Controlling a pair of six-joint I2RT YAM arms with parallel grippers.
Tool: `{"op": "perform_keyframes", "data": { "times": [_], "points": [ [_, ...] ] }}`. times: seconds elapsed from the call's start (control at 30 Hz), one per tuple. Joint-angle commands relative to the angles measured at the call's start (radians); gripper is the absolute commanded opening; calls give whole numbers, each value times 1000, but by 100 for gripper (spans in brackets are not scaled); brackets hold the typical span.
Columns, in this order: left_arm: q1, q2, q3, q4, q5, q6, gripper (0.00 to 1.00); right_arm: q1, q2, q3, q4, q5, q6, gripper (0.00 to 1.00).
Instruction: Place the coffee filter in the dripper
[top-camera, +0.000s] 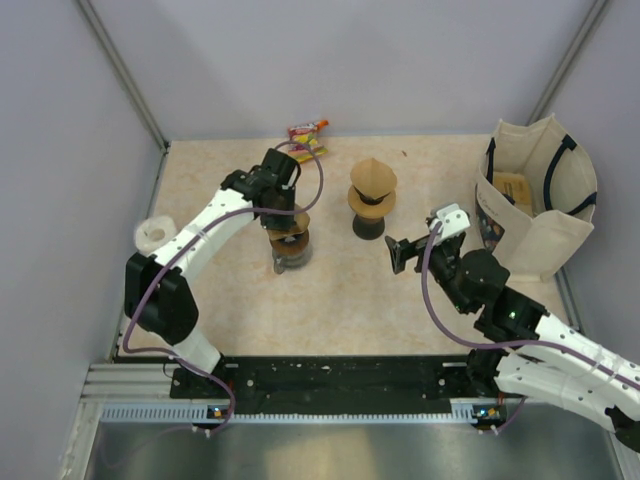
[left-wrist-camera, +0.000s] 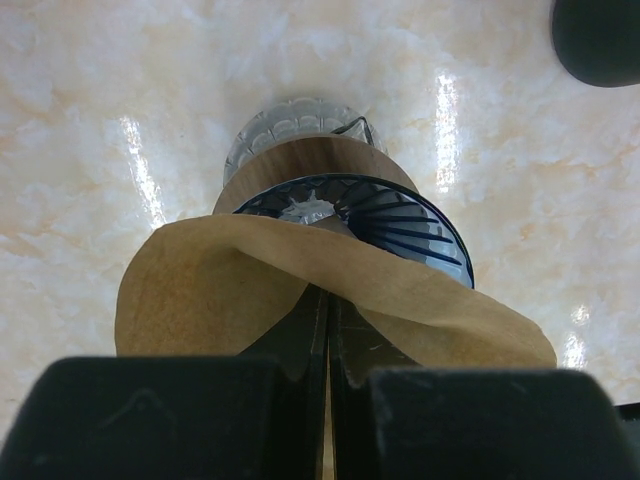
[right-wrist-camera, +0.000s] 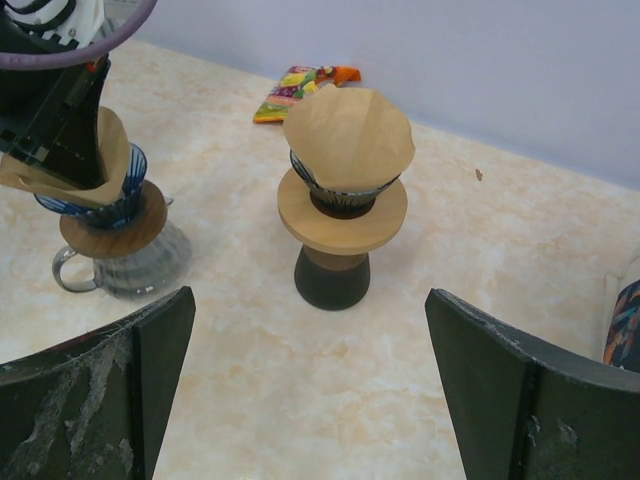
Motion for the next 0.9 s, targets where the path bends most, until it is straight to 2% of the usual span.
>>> {"op": "perform_keyframes", "data": {
  "times": [0.0,0.5,0.87],
  "points": [
    [-4,-22,13,5,2,-3,2,8,-8,-1,12,12,-7,99],
    [-4,32,39,-3,8,15,7,10,-15,-5,9,21,-12,99],
    [-2,35,49,-53,0,18,7,8,-11,-5,9,27,-15,99]
  ]
}}
